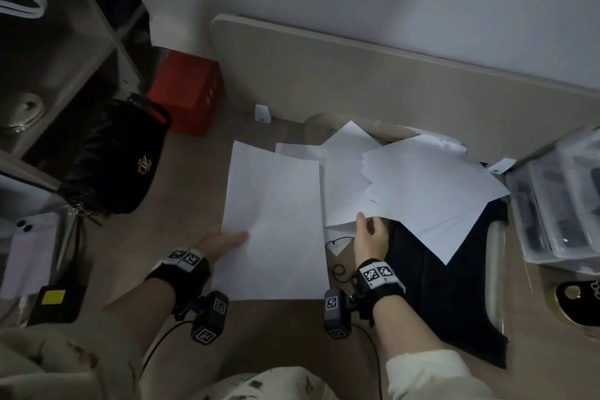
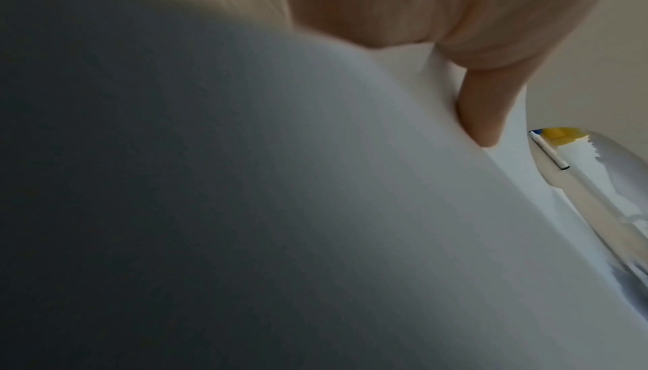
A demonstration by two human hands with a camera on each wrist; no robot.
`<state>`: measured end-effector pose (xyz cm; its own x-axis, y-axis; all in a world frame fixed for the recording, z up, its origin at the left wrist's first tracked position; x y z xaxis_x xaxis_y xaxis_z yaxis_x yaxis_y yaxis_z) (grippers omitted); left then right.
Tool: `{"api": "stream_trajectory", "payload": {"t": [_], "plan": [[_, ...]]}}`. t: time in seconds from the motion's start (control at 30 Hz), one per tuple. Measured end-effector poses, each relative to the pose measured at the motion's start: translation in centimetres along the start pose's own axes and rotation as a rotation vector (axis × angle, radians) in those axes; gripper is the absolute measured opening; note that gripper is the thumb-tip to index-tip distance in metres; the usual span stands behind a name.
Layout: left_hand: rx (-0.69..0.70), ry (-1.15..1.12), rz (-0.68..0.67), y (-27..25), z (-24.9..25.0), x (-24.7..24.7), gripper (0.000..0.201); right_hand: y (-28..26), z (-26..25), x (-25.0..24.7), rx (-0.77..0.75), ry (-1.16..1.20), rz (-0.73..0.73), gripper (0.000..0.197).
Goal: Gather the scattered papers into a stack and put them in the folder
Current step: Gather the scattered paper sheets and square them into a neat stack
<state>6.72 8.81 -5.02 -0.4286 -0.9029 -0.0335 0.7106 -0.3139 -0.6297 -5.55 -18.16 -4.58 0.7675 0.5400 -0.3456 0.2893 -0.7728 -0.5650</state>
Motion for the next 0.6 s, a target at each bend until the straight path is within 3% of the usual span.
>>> {"api": "stream_trajectory", "payload": {"t": [0.1, 0.23, 0.37, 0.43, 0.5, 0.6], "plan": [[0.007, 0.002, 0.005, 0.1, 0.0, 0.1, 0.031, 0.4, -0.7, 0.3, 0.081, 0.014, 0.012, 0.044], [0.014, -0.009, 0.012, 0.3, -0.1, 0.6, 0.028, 1.6, -1.1, 1.1, 0.196, 0.041, -0.012, 0.039], [0.006, -0.026, 0.025, 0.7, -0.4, 0.5, 0.020, 5.4, 0.7, 2.0, 0.275, 0.113, 0.012, 0.056], [-0.003, -0.022, 0.027, 0.7, -0.5, 0.5, 0.023, 3.2, -1.2, 1.4, 0.331, 0.178, 0.008, 0.048], [-0.013, -0.029, 0.027, 0.8, -0.7, 0.4, 0.030, 2.4, -1.9, 1.0, 0.394, 0.202, -0.014, 0.023], [-0.019, -0.028, 0.027, 0.8, -0.7, 0.4, 0.039, 3.0, -1.8, 0.7, 0.479, 0.211, -0.059, 0.026]]}}
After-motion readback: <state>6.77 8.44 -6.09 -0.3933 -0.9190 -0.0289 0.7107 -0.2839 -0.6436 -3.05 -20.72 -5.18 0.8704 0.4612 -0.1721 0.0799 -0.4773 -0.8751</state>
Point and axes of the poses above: each hand's wrist, its own y-axis towards the middle knuckle, its own x-axis out of the palm, z = x × y, the point moved 1 cm from there along y, towards the middle knuckle, and after that the axes turned 12 degrees about x, right-handed, at the moved point
